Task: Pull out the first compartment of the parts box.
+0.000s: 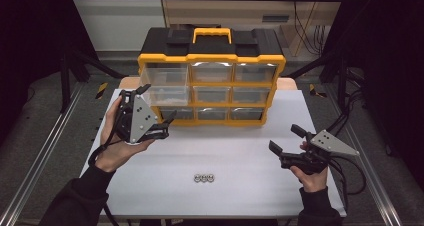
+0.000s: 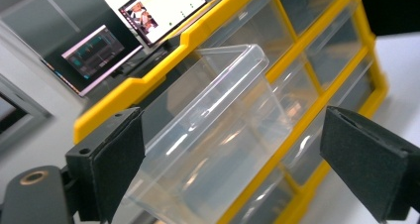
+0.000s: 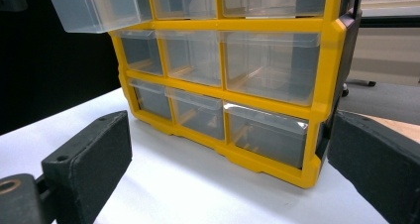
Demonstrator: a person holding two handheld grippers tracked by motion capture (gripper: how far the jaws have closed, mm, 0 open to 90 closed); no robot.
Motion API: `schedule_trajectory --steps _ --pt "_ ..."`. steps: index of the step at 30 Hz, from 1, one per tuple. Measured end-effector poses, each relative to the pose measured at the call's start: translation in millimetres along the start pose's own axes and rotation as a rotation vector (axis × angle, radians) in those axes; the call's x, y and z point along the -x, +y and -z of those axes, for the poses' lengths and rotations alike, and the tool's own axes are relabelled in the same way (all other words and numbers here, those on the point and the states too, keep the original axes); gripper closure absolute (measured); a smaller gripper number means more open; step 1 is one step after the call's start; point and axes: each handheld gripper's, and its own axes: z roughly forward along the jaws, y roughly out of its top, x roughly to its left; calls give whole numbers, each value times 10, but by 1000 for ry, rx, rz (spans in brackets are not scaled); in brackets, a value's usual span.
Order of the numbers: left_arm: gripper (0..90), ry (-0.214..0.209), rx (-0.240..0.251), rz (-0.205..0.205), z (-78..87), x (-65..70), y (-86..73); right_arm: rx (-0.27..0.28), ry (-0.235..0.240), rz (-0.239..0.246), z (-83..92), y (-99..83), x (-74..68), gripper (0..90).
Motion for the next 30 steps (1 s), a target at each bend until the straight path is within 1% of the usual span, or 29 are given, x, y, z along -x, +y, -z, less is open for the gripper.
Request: schedule_trajectory --steps 2,3,5,6,7,8,9,10,13,15,17,18,20,21,23,28,30 --pt "88 -18 17 62 22 -9 -10 -1 -1 -8 0 2 -6 39" --pt "83 -28 27 89 37 -23 -15 1 3 -2 0 0 -1 39" --pt "74 -40 41 133 57 -38 -23 -1 -1 -7 -2 2 -5 38" --pt "68 -50 49 163 70 -50 -30 -1 -2 -7 -1 2 -6 38" --pt "61 -54 54 180 77 -58 -35 2 2 2 1 -1 2 38" --pt "57 -59 59 201 90 -68 -43 4 1 1 -1 -1 1 38" --pt "54 -59 69 233 110 -83 -58 1 -4 -5 -1 1 -3 38" --pt "52 -60 69 243 119 -89 -63 1 -3 -4 0 1 -2 37" --pt "45 -70 79 298 167 -116 -107 -2 -4 -2 5 2 0 37" --pt "40 -64 75 324 194 -126 -142 -4 -5 -2 9 4 1 36" --pt "37 -62 69 341 218 -135 -174 -5 -8 -6 12 6 -1 35" --pt "36 -55 72 360 236 -138 -194 -7 -9 -10 13 7 -3 35" --pt "34 -47 73 372 272 -149 -226 -4 -5 2 14 4 6 34" --pt "34 -39 73 383 300 -155 -252 -9 -9 -12 15 7 -5 33" --pt "34 -34 76 405 333 -162 -297 -10 -8 -10 15 7 -3 33" --pt "34 -38 63 451 379 -173 -479 -9 -6 -2 16 4 1 31" --pt "32 -37 53 469 382 -167 -546 -13 -9 -10 15 6 -3 31"
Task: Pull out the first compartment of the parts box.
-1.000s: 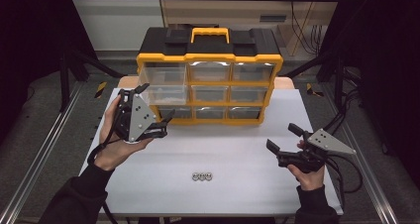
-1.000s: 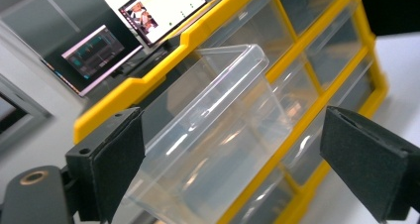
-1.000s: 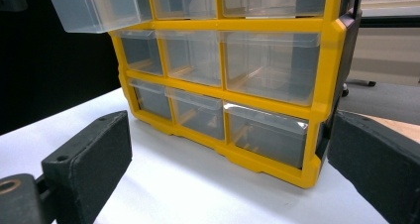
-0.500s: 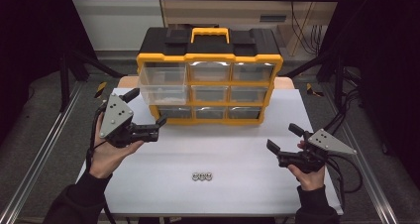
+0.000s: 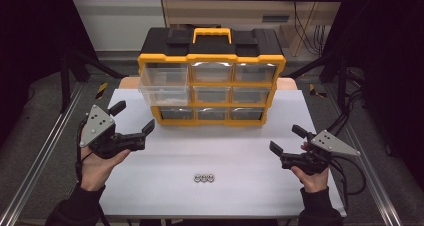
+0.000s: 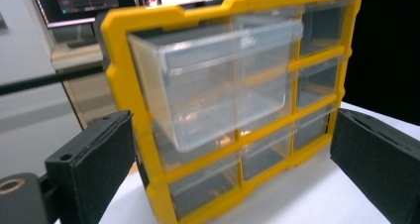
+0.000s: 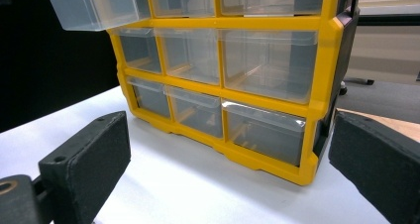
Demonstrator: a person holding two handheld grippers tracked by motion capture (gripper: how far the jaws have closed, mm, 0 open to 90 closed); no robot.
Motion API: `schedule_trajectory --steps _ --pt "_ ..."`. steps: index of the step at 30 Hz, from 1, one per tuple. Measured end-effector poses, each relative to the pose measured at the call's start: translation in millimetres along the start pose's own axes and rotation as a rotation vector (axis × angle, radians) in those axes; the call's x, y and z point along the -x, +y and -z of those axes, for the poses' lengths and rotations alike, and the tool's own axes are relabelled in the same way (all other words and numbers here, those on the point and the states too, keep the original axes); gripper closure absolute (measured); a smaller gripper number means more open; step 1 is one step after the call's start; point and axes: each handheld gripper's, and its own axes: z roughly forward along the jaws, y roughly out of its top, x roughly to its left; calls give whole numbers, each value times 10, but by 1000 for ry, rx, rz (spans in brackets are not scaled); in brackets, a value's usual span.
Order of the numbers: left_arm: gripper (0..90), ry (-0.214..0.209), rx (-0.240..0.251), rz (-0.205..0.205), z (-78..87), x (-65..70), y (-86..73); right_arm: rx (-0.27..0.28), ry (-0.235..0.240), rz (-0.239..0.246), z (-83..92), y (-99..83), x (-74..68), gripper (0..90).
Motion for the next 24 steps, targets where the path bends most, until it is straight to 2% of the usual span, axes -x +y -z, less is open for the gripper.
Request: schedule_trajectory --steps 2,4,13,18,20,24 --pt "26 5 5 6 6 -25 -53 1 1 -1 -2 -3 3 31" --pt "23 4 -9 23 24 -32 -97 2 3 3 0 -5 7 30" --pt "15 4 -35 54 10 -85 -316 -5 2 -1 -5 -14 13 29" --pt "15 -34 -65 79 -51 -88 -440 -14 0 -2 -34 -32 16 30" --pt "19 -42 -96 67 -85 -60 -493 -21 -5 -2 -33 -37 14 30" --pt "34 -72 -121 67 -135 -8 -581 -23 -6 1 -23 -44 26 30"
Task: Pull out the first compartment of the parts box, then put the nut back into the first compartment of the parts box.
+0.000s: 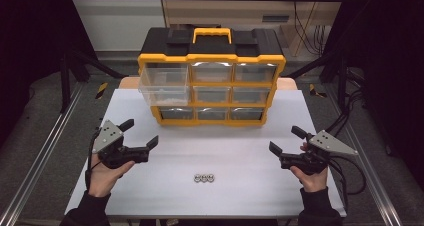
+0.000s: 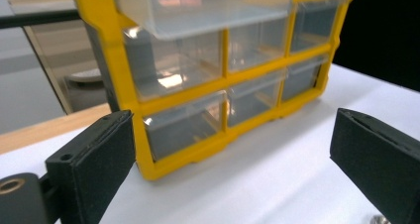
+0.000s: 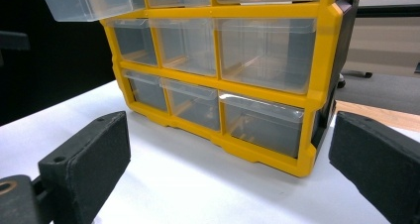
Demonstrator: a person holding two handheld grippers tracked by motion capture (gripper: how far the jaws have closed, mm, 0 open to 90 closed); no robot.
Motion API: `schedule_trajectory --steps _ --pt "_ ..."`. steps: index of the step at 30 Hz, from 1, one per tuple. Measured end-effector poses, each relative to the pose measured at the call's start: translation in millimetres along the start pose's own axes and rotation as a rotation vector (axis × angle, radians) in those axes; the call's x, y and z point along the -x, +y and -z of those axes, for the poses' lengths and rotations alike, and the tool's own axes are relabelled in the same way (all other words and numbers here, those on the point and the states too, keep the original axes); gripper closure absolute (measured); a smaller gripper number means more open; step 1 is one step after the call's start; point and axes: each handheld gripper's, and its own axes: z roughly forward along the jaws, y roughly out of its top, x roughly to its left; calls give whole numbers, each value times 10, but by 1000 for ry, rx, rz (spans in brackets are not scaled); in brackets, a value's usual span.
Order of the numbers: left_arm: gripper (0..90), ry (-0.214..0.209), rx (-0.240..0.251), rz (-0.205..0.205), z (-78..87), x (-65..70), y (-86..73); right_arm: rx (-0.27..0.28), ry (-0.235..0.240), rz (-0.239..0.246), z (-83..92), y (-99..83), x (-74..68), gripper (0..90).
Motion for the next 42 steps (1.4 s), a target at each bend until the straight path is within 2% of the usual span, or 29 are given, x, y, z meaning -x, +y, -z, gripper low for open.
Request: schedule_trajectory --steps 14,19,30,42 --pt "29 -58 -75 -17 -129 128 -127 7 -1 -9 17 -4 2 29" --pt "30 -90 -117 -24 -200 193 -173 9 1 -13 18 -3 2 29" --pt "44 -136 -195 -62 -334 359 -262 6 0 -8 15 -8 3 29" --pt "64 -219 -330 -100 -571 616 -459 7 0 -8 36 -5 10 29"
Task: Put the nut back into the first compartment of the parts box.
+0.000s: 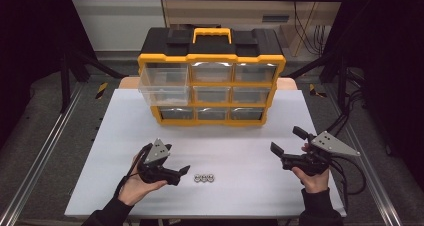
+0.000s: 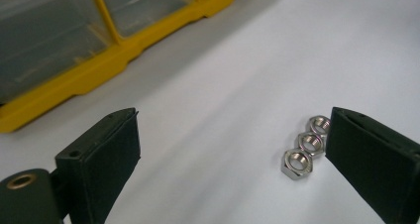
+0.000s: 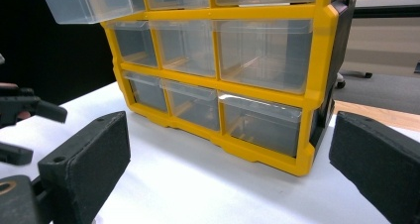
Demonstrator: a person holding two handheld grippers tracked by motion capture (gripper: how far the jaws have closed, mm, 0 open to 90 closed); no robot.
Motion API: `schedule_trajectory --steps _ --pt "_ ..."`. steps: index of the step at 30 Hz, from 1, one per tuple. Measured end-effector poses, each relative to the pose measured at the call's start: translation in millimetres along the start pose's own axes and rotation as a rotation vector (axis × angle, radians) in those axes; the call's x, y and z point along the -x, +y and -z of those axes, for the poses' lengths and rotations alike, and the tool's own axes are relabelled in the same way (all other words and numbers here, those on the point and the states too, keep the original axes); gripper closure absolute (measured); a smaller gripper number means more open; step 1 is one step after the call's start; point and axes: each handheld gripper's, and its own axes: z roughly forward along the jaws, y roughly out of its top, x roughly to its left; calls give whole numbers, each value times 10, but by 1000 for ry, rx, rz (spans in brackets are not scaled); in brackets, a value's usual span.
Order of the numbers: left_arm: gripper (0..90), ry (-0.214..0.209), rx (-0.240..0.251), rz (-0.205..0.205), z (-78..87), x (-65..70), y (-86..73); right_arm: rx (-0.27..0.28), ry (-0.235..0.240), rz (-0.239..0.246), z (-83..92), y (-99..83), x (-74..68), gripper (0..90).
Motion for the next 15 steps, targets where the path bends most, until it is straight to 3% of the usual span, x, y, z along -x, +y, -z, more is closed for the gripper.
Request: schedule_trajectory --steps 15 --pt "144 -68 -107 -15 -245 169 -74 -9 6 2 -24 -17 -9 29"
